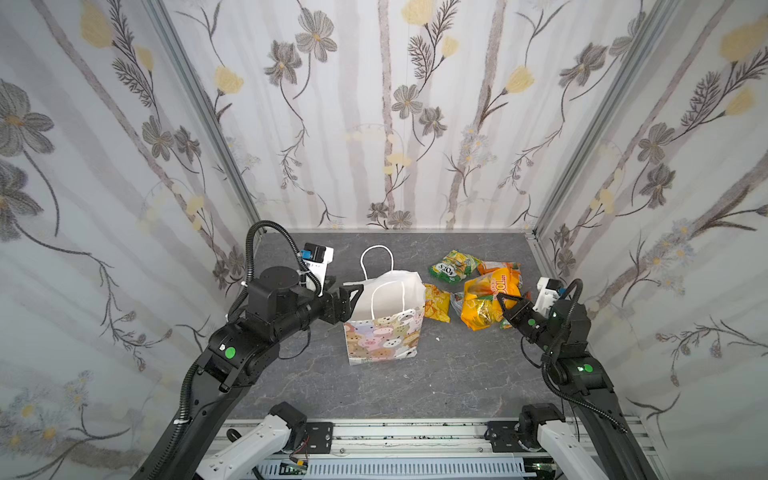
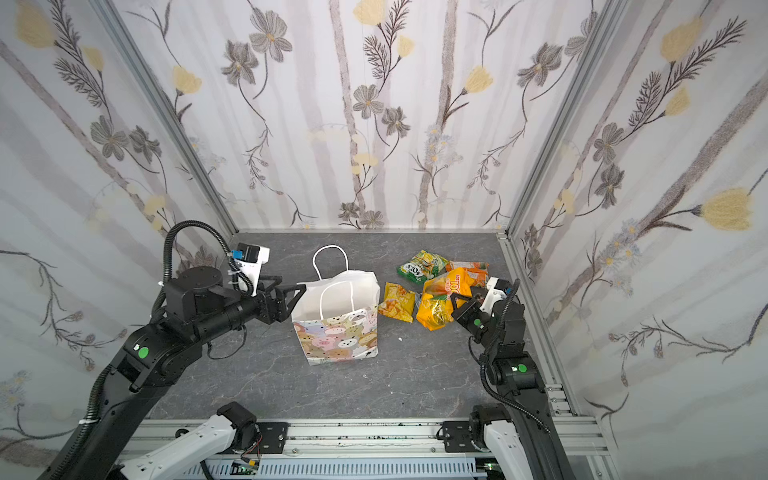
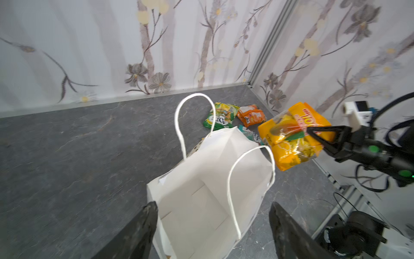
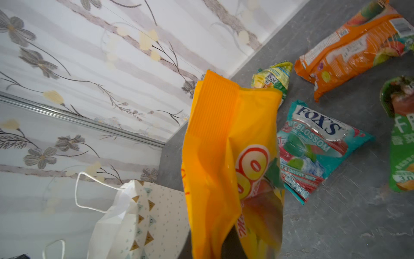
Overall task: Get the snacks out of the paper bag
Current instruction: 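Lower the Cocoaland packet onto the other packets and open the right gripper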
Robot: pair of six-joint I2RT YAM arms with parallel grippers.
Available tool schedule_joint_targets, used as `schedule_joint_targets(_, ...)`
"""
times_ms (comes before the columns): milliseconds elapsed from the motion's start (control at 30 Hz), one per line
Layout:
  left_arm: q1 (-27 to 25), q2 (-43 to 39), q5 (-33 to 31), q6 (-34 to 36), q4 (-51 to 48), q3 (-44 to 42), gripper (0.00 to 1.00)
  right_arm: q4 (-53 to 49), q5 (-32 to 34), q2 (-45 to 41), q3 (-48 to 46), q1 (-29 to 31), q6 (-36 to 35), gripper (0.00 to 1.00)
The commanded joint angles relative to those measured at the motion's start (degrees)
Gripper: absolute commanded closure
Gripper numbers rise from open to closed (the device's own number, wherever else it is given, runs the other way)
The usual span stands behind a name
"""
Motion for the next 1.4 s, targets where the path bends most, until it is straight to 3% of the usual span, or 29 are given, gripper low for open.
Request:
schedule_joint_targets(0,-1.13,-0.24,8.94,2.71,4.99,0.57,0.18,6.88,-6.03,1.4,-3.74,-0.26,-0.14,0.96)
schedule_joint_targets(267,-7.14,0.59,8.99,7.64,4.79,0.83,0.12,13.75,-12.3,10.33,-12.1,-0.15,-3.28,0.95)
schedule_joint_targets(433,-10.05,1.72,6.81,9.33,4.27,1.12,0.08,15.47,-11.27,13.49,-15.41,-0.08,-4.35,0.89)
schedule_joint_targets(567,-10.95,1.86,4.8,9.85,4.38,1.1,0.07,12.77,-7.46,12.76,-16.6,-0.03,-6.62,0.81)
schedule_joint_targets(733,-11.06,1.76,1.31,10.13,4.74,1.06,0.06,8.43,-2.75,12.62,-16.98,-0.07,-10.08,0.6)
schedule_joint_targets(1033,-11.22,0.24,-10.56,10.58,4.97,0.47,0.05,-5.28,11.65,8.38,-6.97,-0.16,-15.88,0.15)
schedule_joint_targets(1133,-11.19,-1.9,-16.56,11.07,6.66,-1.58,0.04,-6.53,17.41,7.23,-2.64,-0.41,-18.29,0.05)
schedule_joint_targets(1200,-11.21,-3.29,-21.06,11.85,7.92,-2.84,0.04,-6.68,21.43,7.24,0.38,-0.78,-20.02,0.01)
schedule_joint_targets(1367,-11.15,-6.65,-34.79,14.32,12.46,-7.35,0.02,-1.45,26.78,9.55,5.63,-2.61,-24.51,0.01)
